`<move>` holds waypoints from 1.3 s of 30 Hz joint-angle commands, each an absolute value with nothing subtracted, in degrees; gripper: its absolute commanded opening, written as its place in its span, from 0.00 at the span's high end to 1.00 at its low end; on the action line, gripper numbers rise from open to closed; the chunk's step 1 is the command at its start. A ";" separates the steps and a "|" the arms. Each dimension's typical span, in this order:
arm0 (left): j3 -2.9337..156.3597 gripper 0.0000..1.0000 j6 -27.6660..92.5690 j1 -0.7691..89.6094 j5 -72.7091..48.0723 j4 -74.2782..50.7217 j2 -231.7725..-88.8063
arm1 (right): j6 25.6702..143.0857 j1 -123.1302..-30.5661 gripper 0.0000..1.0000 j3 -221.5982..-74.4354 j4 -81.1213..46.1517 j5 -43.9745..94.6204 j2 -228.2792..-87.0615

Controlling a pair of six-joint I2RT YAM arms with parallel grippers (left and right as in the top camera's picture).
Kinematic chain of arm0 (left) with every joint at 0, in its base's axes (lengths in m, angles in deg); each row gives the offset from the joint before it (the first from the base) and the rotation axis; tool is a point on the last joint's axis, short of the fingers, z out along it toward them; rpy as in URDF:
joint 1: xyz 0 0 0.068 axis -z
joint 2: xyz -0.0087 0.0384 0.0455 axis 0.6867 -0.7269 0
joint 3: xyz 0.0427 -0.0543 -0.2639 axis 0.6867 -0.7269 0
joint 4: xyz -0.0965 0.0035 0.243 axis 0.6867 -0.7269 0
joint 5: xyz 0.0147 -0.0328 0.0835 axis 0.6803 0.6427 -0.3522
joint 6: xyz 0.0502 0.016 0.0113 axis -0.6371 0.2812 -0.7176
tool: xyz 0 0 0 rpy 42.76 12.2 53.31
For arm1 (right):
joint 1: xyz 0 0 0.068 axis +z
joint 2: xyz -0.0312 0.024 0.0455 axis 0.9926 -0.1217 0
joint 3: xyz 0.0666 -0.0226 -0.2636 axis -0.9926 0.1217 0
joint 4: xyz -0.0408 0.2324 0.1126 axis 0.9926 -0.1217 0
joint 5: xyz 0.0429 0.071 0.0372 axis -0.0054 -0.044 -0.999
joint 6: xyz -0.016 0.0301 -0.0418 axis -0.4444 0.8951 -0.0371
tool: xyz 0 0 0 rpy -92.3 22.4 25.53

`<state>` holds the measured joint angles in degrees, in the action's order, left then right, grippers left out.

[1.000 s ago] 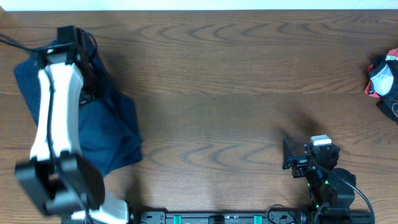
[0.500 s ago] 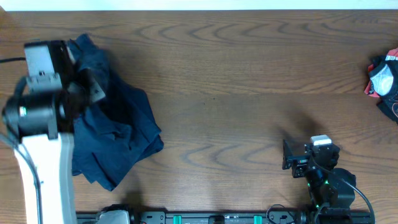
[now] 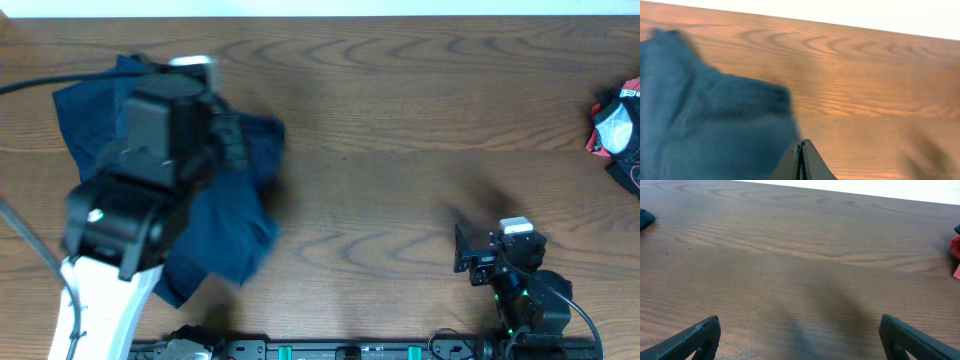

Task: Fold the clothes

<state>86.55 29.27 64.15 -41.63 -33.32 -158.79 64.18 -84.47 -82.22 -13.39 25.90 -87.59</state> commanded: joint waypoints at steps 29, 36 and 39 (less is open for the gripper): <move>87.05 0.32 29.53 49.59 -42.09 -38.50 -170.62 | 64.86 -84.66 0.01 -82.06 -13.47 26.27 -87.45; 86.94 0.25 25.51 38.22 -38.37 -39.24 -175.91 | 64.88 -84.66 0.01 -82.06 -13.47 26.27 -87.48; 86.94 0.25 23.41 33.35 -35.99 -39.26 -179.14 | 64.88 -84.66 0.01 -82.06 -13.47 26.27 -87.48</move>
